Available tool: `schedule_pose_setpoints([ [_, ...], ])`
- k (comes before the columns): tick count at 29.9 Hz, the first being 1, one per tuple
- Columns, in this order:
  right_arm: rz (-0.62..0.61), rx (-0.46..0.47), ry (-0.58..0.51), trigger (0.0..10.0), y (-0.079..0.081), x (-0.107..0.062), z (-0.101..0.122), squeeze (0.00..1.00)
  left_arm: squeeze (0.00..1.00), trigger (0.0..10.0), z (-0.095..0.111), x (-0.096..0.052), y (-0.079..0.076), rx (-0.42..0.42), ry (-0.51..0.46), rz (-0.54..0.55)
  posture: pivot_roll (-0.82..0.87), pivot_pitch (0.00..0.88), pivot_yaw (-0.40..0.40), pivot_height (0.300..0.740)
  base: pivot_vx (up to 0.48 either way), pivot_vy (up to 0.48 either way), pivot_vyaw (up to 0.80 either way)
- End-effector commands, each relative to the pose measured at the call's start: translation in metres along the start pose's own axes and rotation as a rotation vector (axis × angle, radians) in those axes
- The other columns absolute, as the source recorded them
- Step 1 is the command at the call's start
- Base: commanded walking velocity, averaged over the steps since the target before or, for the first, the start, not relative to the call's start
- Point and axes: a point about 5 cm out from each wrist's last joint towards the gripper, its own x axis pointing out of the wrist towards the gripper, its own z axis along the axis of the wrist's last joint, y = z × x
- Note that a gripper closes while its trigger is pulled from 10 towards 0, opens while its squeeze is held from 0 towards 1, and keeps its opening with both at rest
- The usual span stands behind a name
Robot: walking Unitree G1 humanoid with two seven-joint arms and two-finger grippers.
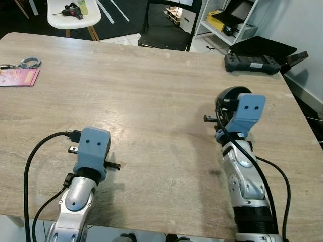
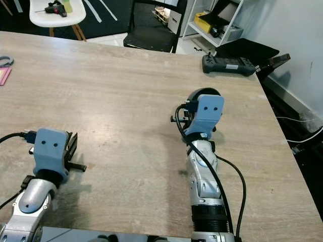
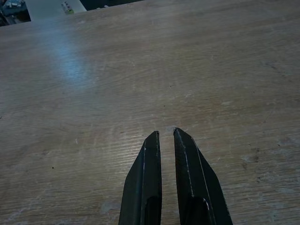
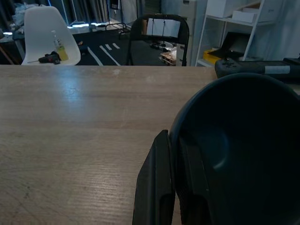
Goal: Setting the table
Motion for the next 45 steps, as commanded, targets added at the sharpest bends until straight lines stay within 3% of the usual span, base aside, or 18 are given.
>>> schedule_pose_setpoints([
  [1,-0.016,-0.014,0.004,10.0,-0.0037,-0.0037,-0.0004,0.0,0.0,10.0,-0.0063,-0.0018,-0.0017,-0.011,0.03,-0.004,0.11,0.14,0.005,0.74,0.0,0.0,0.0],
  [45,-0.031,-0.026,0.047,10.0,-0.0096,-0.0088,-0.0078,0.0,0.0,10.0,-0.0068,-0.0004,-0.0044,-0.006,0.026,-0.018,0.1,0.136,0.01,0.74,-0.305,0.0,0.0],
])
